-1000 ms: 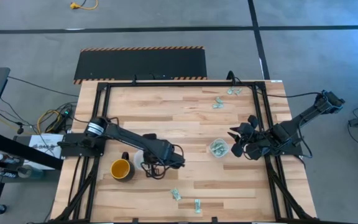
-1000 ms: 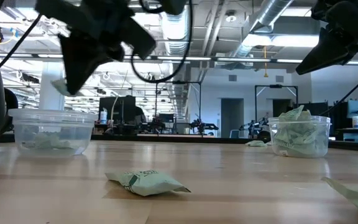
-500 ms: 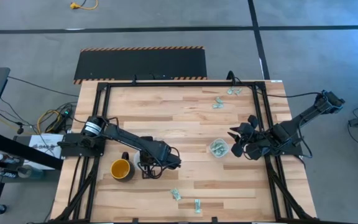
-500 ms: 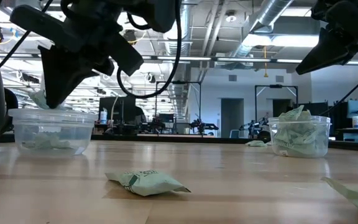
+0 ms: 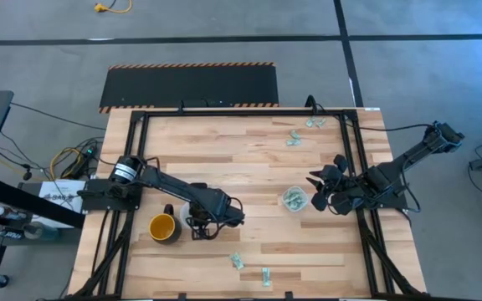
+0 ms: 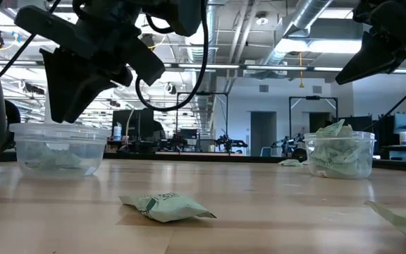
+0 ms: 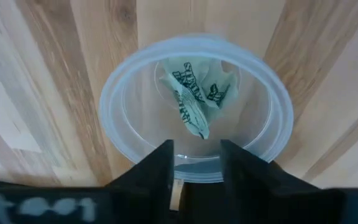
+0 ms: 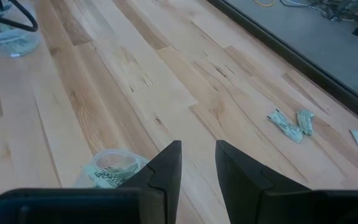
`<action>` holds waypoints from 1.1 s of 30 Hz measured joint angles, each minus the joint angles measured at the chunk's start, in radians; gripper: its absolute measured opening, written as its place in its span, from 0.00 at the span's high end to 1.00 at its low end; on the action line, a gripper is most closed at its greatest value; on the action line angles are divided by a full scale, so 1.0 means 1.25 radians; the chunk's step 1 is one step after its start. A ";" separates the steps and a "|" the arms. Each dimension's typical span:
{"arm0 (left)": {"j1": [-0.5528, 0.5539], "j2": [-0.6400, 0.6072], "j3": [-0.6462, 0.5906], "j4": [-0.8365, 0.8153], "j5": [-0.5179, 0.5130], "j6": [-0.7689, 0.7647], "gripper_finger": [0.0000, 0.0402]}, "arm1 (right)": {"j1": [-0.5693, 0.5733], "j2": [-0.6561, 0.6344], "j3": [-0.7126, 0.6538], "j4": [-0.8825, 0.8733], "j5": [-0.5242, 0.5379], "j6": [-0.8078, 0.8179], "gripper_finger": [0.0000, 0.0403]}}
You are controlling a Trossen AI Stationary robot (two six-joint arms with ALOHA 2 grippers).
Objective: Pick and place Stevia / Truvia into bins
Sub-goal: Put the white stevia packet into the round transparent container
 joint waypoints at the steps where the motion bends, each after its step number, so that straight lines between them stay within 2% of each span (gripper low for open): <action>1: 0.000 0.000 0.006 -0.002 -0.003 0.000 0.69 | 0.000 0.000 0.000 0.000 0.000 0.000 0.77; 5: -0.001 -0.008 0.043 -0.011 -0.061 -0.008 0.65 | 0.000 0.000 0.000 0.000 0.000 0.000 0.77; 9: -0.013 -0.024 0.100 -0.028 -0.127 -0.007 0.65 | 0.000 0.000 0.000 -0.001 0.000 0.000 0.77; 14: -0.047 -0.029 0.169 0.090 -0.165 0.101 0.66 | 0.000 0.000 0.000 -0.009 0.000 0.000 0.77; 16: -0.063 -0.029 0.179 0.184 -0.142 0.182 0.66 | 0.000 0.000 0.000 -0.013 0.000 0.000 0.77; 20: -0.085 -0.028 0.178 0.368 0.011 0.333 0.66 | 0.000 0.000 0.000 -0.016 -0.001 0.000 0.77; 23: -0.096 -0.028 0.178 0.455 0.100 0.379 0.66 | 0.000 0.000 0.000 -0.016 -0.005 0.001 0.77; 25: -0.103 -0.028 0.178 0.479 0.105 0.393 0.66 | 0.000 0.000 0.000 -0.016 -0.005 0.001 0.77; 28: -0.112 -0.028 0.158 0.502 0.064 0.424 0.66 | 0.000 0.000 0.000 -0.018 -0.005 0.000 0.77; 33: -0.121 -0.025 0.073 0.609 0.052 0.473 0.66 | 0.000 0.000 0.000 -0.022 -0.005 0.000 0.77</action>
